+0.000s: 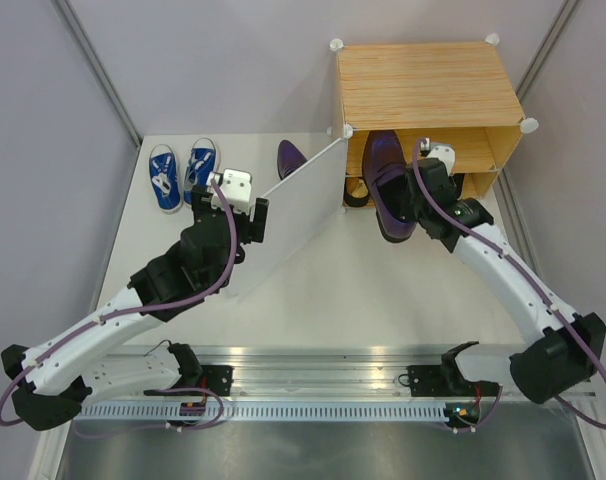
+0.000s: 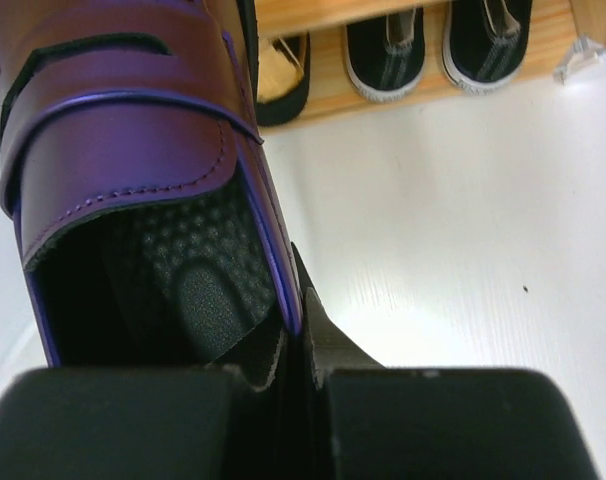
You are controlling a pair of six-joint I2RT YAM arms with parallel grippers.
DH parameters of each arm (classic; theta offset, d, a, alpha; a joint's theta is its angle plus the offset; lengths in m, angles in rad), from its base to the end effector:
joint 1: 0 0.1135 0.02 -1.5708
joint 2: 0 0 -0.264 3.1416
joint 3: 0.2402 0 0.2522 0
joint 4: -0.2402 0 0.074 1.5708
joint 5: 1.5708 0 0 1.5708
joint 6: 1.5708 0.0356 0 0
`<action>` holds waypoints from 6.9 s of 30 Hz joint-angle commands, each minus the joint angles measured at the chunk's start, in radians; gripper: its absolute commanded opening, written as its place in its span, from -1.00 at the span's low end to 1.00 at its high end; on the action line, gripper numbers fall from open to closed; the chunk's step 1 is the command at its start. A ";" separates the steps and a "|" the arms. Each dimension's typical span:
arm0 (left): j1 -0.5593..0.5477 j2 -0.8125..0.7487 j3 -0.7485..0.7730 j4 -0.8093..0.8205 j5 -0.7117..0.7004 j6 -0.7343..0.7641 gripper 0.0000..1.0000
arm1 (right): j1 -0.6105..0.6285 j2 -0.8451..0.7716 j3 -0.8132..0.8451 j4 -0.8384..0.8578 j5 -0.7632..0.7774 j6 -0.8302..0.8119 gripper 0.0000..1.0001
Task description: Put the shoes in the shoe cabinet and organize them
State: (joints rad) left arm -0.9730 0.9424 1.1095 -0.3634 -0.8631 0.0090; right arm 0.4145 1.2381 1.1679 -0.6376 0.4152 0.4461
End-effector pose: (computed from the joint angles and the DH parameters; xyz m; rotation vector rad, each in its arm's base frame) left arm 0.1302 -0.1432 0.4080 0.2196 1.6839 0.0438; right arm 0.2468 0.0929 0.3364 0.2478 2.1940 0.0014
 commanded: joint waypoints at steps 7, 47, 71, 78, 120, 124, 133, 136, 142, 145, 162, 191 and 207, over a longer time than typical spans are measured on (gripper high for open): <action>-0.010 0.015 -0.007 0.038 -0.005 0.036 0.71 | -0.092 0.237 0.333 0.211 -0.050 0.020 -0.99; -0.012 0.045 -0.013 0.038 0.032 0.037 0.74 | -0.132 0.561 0.593 0.311 -0.203 0.126 0.32; -0.012 0.070 -0.016 0.038 0.026 0.046 0.75 | -0.148 0.262 0.342 0.348 -0.390 -0.006 0.49; -0.010 0.061 -0.023 0.053 0.009 0.063 0.77 | -0.148 0.074 -0.017 0.516 -0.414 -0.083 0.63; 0.039 0.049 -0.071 0.126 -0.014 0.121 -0.21 | -0.146 0.371 0.073 0.740 -0.500 -0.150 0.32; 0.039 0.049 -0.071 0.124 -0.007 0.118 -0.21 | -0.146 0.394 0.098 0.740 -0.509 -0.153 0.26; 0.037 0.055 -0.066 0.112 0.013 0.111 -0.23 | -0.144 0.443 0.141 0.748 -0.526 -0.139 0.23; 0.036 0.058 -0.065 0.110 0.015 0.108 -0.24 | -0.143 0.455 0.150 0.750 -0.523 -0.136 0.23; 0.036 0.058 -0.062 0.106 0.022 0.103 -0.24 | -0.140 0.474 0.154 0.753 -0.520 -0.147 0.43; 0.036 0.058 -0.062 0.104 0.027 0.103 -0.23 | -0.129 0.468 0.125 0.766 -0.483 -0.184 0.61; 0.034 0.070 -0.062 0.098 0.033 0.101 -0.20 | -0.049 0.547 0.049 0.980 -0.240 -0.276 0.89; 0.025 0.076 -0.059 0.090 0.059 0.097 -0.19 | -0.051 0.607 -0.043 1.130 -0.332 -0.230 0.22; 0.023 0.075 -0.056 0.086 0.065 0.094 -0.19 | -0.056 0.621 -0.004 1.152 -0.386 -0.175 0.18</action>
State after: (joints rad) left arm -0.9447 1.0035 1.0458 -0.2504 -0.8272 0.1169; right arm 0.3611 1.8153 1.1564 0.5682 0.1059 0.1844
